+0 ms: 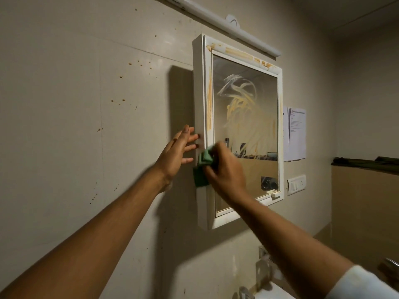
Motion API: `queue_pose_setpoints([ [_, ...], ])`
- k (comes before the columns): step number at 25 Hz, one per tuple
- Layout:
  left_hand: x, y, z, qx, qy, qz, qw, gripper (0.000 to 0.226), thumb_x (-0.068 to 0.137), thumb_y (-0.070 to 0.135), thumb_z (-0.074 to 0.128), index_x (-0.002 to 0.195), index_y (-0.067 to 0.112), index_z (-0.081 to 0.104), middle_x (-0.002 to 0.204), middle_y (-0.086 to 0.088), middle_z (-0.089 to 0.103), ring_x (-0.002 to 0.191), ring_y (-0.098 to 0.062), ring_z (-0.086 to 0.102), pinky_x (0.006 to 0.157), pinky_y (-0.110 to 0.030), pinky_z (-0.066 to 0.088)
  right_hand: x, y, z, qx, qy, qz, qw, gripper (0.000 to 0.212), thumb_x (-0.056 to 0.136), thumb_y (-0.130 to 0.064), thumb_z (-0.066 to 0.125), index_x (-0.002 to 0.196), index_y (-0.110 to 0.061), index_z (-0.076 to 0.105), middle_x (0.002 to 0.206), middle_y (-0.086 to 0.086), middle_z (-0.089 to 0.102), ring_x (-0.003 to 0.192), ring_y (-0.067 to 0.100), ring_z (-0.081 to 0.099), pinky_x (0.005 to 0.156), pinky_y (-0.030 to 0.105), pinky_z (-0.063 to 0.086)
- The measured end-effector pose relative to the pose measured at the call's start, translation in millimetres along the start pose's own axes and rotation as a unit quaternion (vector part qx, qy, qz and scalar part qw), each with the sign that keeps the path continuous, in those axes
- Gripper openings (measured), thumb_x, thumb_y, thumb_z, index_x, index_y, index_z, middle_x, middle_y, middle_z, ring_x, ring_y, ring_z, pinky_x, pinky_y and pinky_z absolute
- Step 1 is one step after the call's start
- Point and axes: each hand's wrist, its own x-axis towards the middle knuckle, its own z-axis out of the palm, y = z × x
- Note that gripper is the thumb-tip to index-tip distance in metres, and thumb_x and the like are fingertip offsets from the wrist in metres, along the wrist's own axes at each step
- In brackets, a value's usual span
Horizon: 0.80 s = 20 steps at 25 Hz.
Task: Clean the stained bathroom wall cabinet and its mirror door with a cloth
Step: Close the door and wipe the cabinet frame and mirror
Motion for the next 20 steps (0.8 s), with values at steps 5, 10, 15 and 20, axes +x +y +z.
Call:
queue_pose_setpoints([
  [5,7.1,2.1,0.5,-0.018,0.007,0.001,1.000,0.060,0.106,0.058,0.023,0.156,0.027,0.035,0.149,0.007,0.051,0.121,-0.004,0.053,0.089,-0.024,0.046,64.2,-17.1,-11.7,0.023,0.037,-0.022,0.999,0.025,0.095,-0.023,0.068,0.111,-0.019,0.049,0.107,-0.002,0.063,0.093,0.013,0.067,0.077,0.035,0.063],
  [10,-19.8,-26.7,5.6,-0.014,-0.008,-0.011,1.000,0.085,0.087,0.072,0.027,0.160,0.028,0.026,0.158,0.006,0.043,0.139,-0.009,0.045,0.111,-0.040,0.043,-93.9,36.5,26.7,0.025,-0.002,0.034,0.999,0.032,0.088,-0.027,0.071,0.113,-0.025,0.051,0.112,-0.007,0.062,0.099,0.008,0.064,0.079,0.021,0.058],
  [15,-45.6,-40.8,12.7,-0.013,-0.015,-0.045,0.999,0.085,0.090,0.078,0.028,0.160,0.030,0.026,0.160,0.006,0.041,0.142,-0.012,0.043,0.114,-0.045,0.042,-113.7,46.8,18.8,-0.016,-0.079,0.002,0.997,0.029,0.085,-0.030,0.072,0.104,-0.023,0.051,0.103,-0.004,0.063,0.090,0.013,0.064,0.073,0.033,0.061],
  [20,-40.5,-34.8,14.4,-0.014,0.010,-0.047,0.999,0.083,0.086,0.073,0.028,0.156,0.029,0.034,0.154,0.003,0.048,0.136,-0.016,0.050,0.113,-0.049,0.043,-79.3,29.2,24.5,0.026,0.004,0.029,0.999,0.027,0.090,-0.025,0.068,0.110,-0.025,0.050,0.109,-0.005,0.060,0.097,0.013,0.063,0.079,0.037,0.061],
])
